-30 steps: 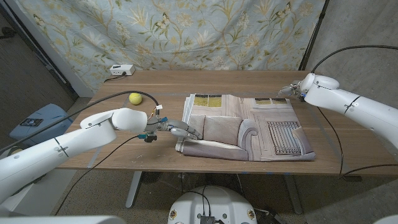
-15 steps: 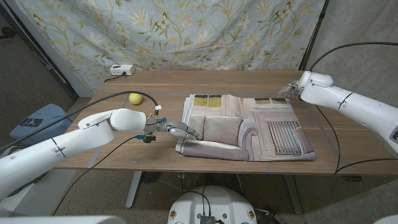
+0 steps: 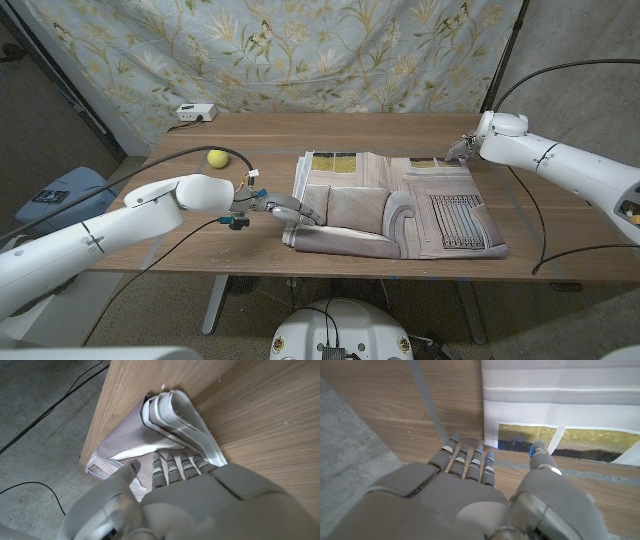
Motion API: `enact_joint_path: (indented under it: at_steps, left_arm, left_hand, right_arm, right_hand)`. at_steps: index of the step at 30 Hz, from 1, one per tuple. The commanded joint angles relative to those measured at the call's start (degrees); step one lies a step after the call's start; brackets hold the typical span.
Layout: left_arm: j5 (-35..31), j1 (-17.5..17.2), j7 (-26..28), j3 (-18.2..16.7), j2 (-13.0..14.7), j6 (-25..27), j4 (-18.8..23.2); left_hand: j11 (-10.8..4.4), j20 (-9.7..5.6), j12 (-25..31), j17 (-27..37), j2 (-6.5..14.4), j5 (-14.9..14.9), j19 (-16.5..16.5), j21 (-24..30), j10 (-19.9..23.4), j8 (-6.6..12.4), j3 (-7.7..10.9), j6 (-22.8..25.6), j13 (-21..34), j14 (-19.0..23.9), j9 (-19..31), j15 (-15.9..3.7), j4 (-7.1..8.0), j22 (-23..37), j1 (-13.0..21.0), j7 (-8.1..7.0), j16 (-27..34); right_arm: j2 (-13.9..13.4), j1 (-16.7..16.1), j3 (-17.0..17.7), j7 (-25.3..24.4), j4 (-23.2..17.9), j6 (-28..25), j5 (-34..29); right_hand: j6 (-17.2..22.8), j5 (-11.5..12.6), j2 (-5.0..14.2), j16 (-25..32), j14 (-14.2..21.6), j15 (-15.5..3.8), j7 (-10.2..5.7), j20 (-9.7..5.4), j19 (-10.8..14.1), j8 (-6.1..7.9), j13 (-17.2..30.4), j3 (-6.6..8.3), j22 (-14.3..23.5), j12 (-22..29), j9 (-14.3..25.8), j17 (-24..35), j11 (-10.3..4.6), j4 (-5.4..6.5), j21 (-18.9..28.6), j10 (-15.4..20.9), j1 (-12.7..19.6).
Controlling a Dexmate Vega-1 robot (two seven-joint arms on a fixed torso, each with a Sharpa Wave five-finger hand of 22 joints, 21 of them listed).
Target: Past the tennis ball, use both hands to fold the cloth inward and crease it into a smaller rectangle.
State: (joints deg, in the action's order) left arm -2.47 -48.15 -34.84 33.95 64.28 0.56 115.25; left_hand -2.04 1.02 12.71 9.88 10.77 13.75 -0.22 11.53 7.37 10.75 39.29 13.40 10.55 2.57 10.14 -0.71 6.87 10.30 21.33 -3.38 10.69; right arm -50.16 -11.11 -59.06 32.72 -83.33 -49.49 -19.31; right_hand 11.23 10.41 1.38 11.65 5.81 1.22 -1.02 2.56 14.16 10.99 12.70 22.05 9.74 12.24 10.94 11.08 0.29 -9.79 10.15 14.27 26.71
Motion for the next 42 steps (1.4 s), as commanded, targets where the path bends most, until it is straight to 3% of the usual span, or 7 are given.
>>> enact_joint_path:
  at_steps: [1, 10, 18, 26, 34, 42]
  left_arm:
    - [0.2, 0.2, -0.5, 0.1, -0.2, -0.2, -0.3]
    - [0.1, 0.5, -0.7, 0.3, -0.4, -0.5, -0.7]
    - [0.3, 0.3, -0.5, 0.2, -0.5, -0.6, -0.9]
    - [0.4, 0.3, -0.5, 0.2, -0.4, -0.7, -1.0]
    - [0.5, 0.5, -0.6, 0.4, -0.7, -1.4, -1.9]
    - [0.4, 0.8, -0.7, 0.5, -1.0, -1.9, -2.7]
  left_hand:
    - [0.08, 0.08, -0.2, 0.2, 0.0, 0.4, -0.1, 0.3, 0.7, -0.05, 0.55, 0.6, 0.1, 0.6, 0.1, 0.10, -0.09, 0.3, -0.6, 0.05, -0.1]
    - [0.00, 0.05, -0.3, 0.1, 0.0, 0.4, -0.1, 0.3, 0.8, -0.11, 0.82, 0.6, 0.1, 0.8, 0.1, 0.05, -0.06, 0.3, -0.7, 0.00, -0.1]
    - [-0.09, 0.02, -0.3, 0.1, -0.1, 0.4, -0.1, 0.3, 0.8, -0.15, 1.07, 0.6, 0.1, 0.7, 0.1, 0.09, -0.06, 0.3, -0.8, -0.02, -0.1]
    - [-0.12, -0.07, -0.5, 0.1, -0.1, 0.4, -0.3, 0.3, 0.7, -0.13, 1.30, 0.8, 0.1, 0.6, 0.1, 0.18, -0.08, 0.3, -1.0, -0.06, -0.2]
    - [-0.05, -0.05, -0.5, 0.1, -0.1, 0.4, -0.3, 0.3, 0.7, -0.10, 1.48, 0.9, 0.1, 0.6, 0.1, 0.26, -0.06, 0.2, -1.1, 0.03, -0.3]
    - [-0.10, -0.04, -0.6, 0.1, -0.1, 0.4, -0.3, 0.3, 0.7, -0.14, 1.67, 0.9, 0.1, 0.6, 0.1, 0.23, -0.06, 0.2, -1.2, 0.01, -0.3]
  right_arm:
    - [0.7, 1.5, -1.9, 4.6, 2.5, 0.8, -3.6]
    - [1.7, 1.1, -1.4, 4.6, 3.6, 1.0, -4.2]
    - [2.9, 1.0, -1.6, 3.5, 4.6, 1.5, -5.5]
    - [4.3, 0.5, -2.0, 0.8, 5.5, 2.0, -7.4]
    - [5.1, 0.0, -2.1, -1.1, 6.0, 1.6, -8.8]
    - [5.5, -1.3, -1.5, -3.6, 5.9, 1.7, -9.3]
  right_hand:
    - [-0.1, 0.5, 0.02, -0.1, -0.2, 0.02, 0.01, 0.15, -0.1, 0.06, 0.1, 0.08, 0.1, -0.2, 0.1, 0.2, -0.01, 0.39, 0.0, -0.4, 0.6]
    - [0.3, 0.5, 0.01, 0.1, 0.0, -0.03, -0.01, 0.18, -0.2, 0.27, 0.3, -0.03, 0.1, 0.1, 0.1, 0.2, 0.00, 0.54, 0.2, 0.0, 0.6]
    - [2.7, 0.7, 0.26, 1.0, 2.3, -1.39, 0.17, 0.05, 0.0, 1.10, 0.9, -0.09, 0.1, 1.7, 0.2, 0.5, 0.08, 0.66, 0.6, 3.0, 1.2]
    - [9.3, 1.0, 0.54, 2.8, 8.3, -4.54, -0.09, -0.84, 1.0, 2.61, 2.7, -0.18, 0.0, 5.9, 0.4, 1.1, -0.95, 0.54, 0.9, 9.5, 3.0]
    - [16.3, 1.5, 0.15, 4.3, 13.5, -7.13, -1.59, -1.38, 2.1, 4.11, 4.5, -0.43, 0.0, 10.3, 0.7, 1.8, -1.87, 0.30, 1.0, 15.9, 5.1]
    - [22.0, 1.8, -0.22, 5.4, 16.6, -8.98, -3.26, -1.66, 3.0, 5.59, 5.8, -0.89, 0.0, 13.8, 1.0, 2.7, -3.82, 0.38, 1.0, 21.0, 6.6]
